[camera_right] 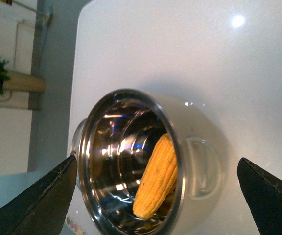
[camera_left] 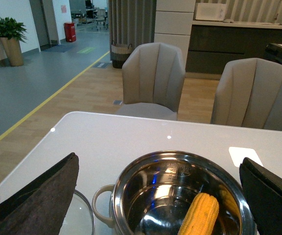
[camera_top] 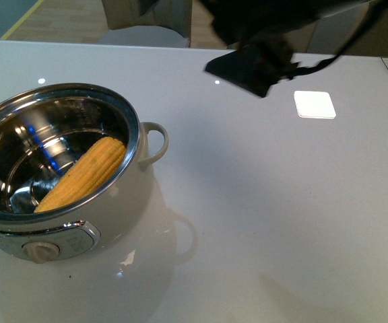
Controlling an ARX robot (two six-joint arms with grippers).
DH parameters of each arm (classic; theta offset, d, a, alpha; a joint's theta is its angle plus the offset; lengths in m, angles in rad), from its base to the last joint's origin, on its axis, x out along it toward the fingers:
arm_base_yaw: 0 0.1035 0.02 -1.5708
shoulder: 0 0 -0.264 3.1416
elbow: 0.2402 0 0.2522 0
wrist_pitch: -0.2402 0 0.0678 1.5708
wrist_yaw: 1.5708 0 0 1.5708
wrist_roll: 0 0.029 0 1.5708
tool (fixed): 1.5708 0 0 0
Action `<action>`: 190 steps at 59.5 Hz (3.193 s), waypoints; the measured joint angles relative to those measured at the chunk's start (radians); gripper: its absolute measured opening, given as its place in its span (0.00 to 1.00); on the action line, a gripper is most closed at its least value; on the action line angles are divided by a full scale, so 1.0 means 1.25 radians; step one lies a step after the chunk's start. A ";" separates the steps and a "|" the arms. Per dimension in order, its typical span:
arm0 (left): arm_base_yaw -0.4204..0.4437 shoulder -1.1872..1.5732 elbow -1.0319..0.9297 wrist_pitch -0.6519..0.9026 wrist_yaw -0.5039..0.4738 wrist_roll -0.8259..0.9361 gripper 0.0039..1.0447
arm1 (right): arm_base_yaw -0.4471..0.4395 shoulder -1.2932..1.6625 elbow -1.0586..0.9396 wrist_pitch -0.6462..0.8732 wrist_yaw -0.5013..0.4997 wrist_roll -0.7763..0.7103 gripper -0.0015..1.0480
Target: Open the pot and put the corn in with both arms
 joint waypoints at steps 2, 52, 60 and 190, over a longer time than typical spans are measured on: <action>0.000 0.000 0.000 0.000 0.000 0.000 0.94 | -0.020 -0.036 -0.031 -0.003 0.014 -0.016 0.92; 0.000 0.000 0.000 0.000 0.000 0.000 0.94 | -0.270 -0.783 -0.568 0.105 0.259 -0.468 0.77; 0.000 0.000 0.000 0.000 0.000 0.000 0.94 | -0.294 -0.835 -0.661 0.257 0.261 -0.579 0.55; 0.000 0.000 0.000 0.000 0.000 0.000 0.94 | -0.410 -1.449 -0.849 -0.152 0.149 -0.629 0.46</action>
